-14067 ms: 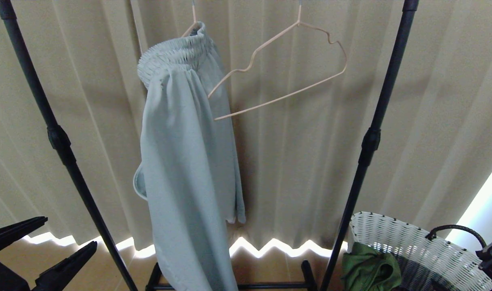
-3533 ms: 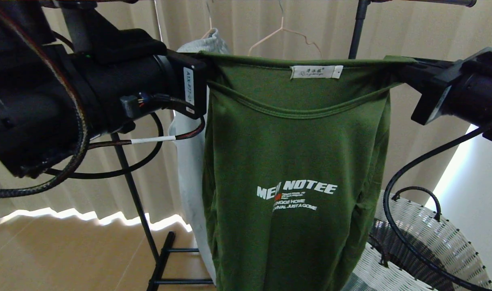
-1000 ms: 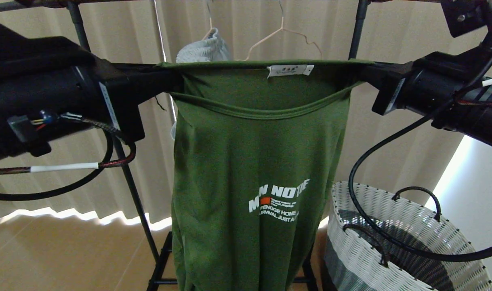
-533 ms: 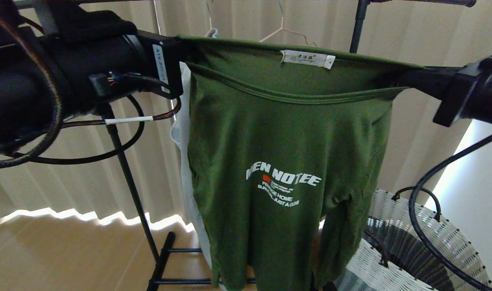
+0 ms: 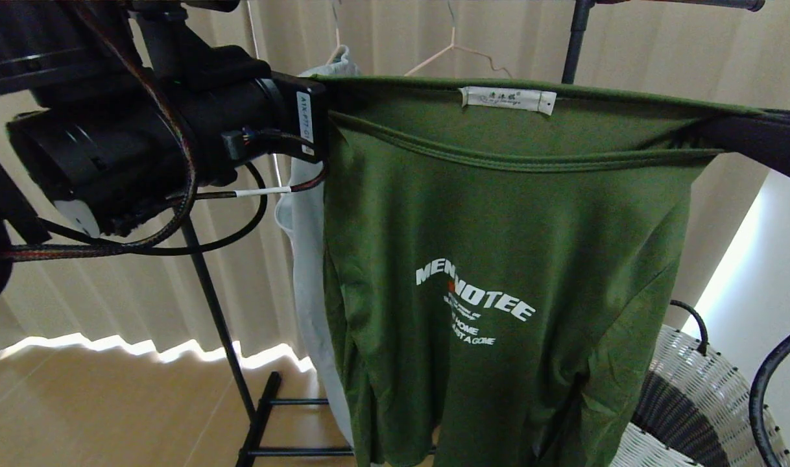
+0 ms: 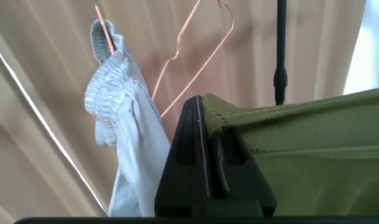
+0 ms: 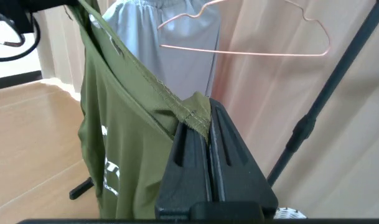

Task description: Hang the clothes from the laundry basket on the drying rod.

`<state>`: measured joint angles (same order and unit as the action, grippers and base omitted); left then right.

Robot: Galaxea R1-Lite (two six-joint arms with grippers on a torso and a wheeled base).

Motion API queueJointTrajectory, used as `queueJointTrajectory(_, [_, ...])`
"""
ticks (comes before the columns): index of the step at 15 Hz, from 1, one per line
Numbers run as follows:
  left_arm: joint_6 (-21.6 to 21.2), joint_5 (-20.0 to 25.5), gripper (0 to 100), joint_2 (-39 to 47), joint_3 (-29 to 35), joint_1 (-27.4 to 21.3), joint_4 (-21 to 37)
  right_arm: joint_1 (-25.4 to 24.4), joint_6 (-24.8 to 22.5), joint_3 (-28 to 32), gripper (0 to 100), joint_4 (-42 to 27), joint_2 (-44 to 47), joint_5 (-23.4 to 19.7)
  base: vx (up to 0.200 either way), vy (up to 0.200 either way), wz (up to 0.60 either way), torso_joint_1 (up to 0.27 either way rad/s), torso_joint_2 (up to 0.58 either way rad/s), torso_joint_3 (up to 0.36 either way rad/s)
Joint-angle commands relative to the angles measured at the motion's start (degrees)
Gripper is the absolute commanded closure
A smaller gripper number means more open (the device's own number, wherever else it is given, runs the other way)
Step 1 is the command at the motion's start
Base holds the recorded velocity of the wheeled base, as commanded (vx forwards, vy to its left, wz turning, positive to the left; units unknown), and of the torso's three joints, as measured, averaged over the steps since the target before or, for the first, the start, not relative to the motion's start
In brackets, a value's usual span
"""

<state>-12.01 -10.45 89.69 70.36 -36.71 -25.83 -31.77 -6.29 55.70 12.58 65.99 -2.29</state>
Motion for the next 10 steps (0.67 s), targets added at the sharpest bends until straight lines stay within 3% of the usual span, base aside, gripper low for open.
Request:
queueJointTrajectory(1, [-0.12,-0.01,100,-0.83,-0.67,-0.03,0.34,0.04,-0.39,-0.06,100,0.34,0.81,0.09,0.0,0.0,0.0,0.0,0.0,0.0])
queueJointTrajectory(7, [-0.21,0.87,100,-8.91,-2.69,-1.53,11.51,3.29,-0.3,3.63,100,0.87,6.08,0.18,0.0,0.0,0.0,0.0,0.0,0.0])
queueJointTrajectory(8, [0.05,3.33,100,-12.43,-2.69,-2.49,17.31,4.0,-0.3,5.03,100,3.42,8.28,0.18,0.0,0.0,0.0,0.0,0.0,0.0])
queueJointTrajectory(10, [0.05,7.55,100,-15.51,-2.69,-2.49,22.49,4.0,-0.3,4.33,100,7.81,9.95,0.36,0.0,0.0,0.0,0.0,0.0,0.0])
